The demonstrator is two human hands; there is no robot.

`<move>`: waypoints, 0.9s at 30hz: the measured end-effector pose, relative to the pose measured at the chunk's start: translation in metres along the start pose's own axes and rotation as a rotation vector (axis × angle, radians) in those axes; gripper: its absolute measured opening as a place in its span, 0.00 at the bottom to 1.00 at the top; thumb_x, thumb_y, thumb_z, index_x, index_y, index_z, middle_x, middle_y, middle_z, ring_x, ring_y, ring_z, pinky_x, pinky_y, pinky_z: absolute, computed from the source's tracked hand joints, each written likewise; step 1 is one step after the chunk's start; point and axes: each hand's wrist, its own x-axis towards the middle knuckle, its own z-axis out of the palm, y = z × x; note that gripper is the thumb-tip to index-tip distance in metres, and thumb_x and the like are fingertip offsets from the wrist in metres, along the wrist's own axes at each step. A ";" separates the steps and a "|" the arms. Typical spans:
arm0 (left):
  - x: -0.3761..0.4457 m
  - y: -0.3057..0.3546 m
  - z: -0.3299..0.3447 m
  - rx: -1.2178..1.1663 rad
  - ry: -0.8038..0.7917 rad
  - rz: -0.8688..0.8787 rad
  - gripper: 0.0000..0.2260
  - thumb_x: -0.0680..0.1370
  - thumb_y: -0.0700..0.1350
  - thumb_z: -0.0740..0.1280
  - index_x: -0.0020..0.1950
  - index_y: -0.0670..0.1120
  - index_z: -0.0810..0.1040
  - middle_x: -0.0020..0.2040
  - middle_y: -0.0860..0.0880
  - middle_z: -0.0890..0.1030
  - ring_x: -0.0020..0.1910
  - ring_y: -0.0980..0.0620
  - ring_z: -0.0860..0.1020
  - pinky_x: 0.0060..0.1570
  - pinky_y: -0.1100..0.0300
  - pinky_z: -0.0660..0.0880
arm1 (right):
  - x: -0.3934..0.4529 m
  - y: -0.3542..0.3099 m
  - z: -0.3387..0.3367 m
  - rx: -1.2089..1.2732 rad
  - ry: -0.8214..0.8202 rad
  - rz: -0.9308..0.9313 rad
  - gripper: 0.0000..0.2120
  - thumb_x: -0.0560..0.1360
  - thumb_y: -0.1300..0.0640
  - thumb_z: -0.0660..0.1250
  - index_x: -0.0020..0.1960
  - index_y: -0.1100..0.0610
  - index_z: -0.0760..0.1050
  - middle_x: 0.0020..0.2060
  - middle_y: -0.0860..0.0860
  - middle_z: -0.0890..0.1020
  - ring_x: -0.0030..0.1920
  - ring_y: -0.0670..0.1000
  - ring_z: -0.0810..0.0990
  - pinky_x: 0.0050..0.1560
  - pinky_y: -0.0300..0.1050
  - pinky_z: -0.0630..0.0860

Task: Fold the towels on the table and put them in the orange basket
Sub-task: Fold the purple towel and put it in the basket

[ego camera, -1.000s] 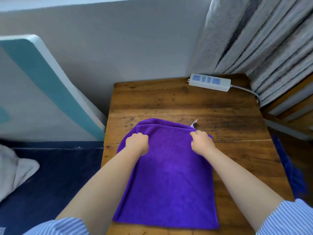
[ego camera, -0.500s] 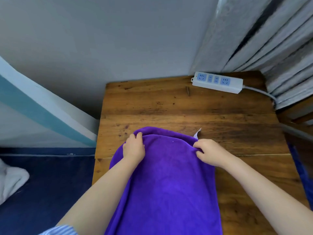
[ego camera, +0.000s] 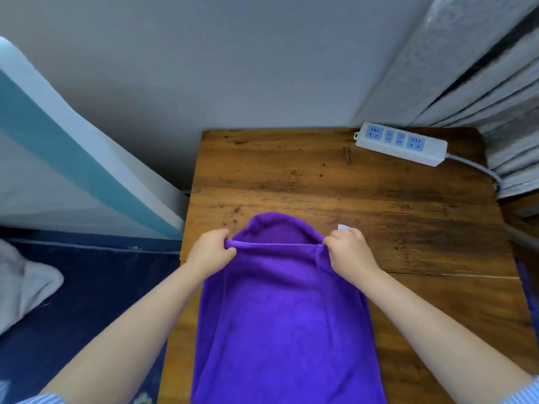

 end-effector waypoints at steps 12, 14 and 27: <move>-0.004 -0.034 0.007 -0.102 -0.029 0.038 0.02 0.74 0.37 0.63 0.45 0.39 0.74 0.47 0.38 0.80 0.49 0.41 0.76 0.43 0.55 0.69 | -0.011 -0.033 0.021 0.310 -0.078 0.334 0.12 0.74 0.67 0.55 0.56 0.65 0.69 0.52 0.64 0.78 0.54 0.62 0.77 0.51 0.51 0.72; 0.002 -0.029 0.011 -0.119 -0.044 0.060 0.04 0.74 0.38 0.63 0.47 0.39 0.75 0.47 0.39 0.80 0.48 0.41 0.76 0.43 0.56 0.70 | 0.003 -0.029 0.016 0.342 -0.139 0.575 0.15 0.74 0.67 0.55 0.60 0.65 0.65 0.53 0.64 0.78 0.54 0.63 0.77 0.48 0.50 0.72; 0.016 -0.017 0.001 0.264 -0.081 0.192 0.09 0.76 0.41 0.59 0.52 0.41 0.75 0.55 0.42 0.76 0.54 0.43 0.75 0.47 0.55 0.72 | -0.012 -0.044 -0.004 -0.159 -0.228 0.200 0.12 0.72 0.63 0.60 0.55 0.63 0.73 0.55 0.58 0.73 0.59 0.58 0.69 0.56 0.50 0.70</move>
